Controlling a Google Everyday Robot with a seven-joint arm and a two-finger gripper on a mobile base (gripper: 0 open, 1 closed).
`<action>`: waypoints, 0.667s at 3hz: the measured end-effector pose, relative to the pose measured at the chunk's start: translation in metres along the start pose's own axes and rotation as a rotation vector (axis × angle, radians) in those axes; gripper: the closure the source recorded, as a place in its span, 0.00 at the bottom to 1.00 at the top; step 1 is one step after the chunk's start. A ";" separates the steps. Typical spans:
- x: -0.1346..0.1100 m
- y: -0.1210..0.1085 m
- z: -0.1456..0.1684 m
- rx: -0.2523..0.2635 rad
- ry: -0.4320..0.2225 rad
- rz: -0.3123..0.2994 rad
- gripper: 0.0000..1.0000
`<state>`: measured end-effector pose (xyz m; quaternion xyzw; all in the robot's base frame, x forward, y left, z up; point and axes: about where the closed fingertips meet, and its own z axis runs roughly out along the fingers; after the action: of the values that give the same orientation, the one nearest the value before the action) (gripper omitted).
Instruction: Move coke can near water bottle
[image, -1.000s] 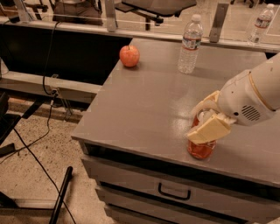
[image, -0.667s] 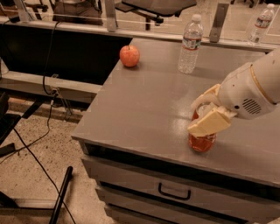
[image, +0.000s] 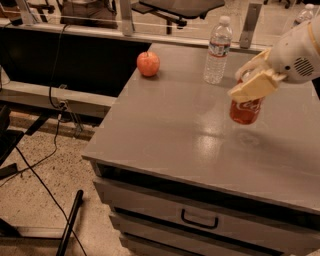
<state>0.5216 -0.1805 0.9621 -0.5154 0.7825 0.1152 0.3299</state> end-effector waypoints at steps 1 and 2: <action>-0.004 -0.057 0.014 0.019 -0.024 0.043 1.00; -0.008 -0.116 0.051 0.027 -0.054 0.097 1.00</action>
Offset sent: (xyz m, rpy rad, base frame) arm 0.2149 -0.0276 -0.0324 0.1399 0.0067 -0.1467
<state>0.6461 -0.1998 0.9472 -0.4691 0.7988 0.1342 0.3520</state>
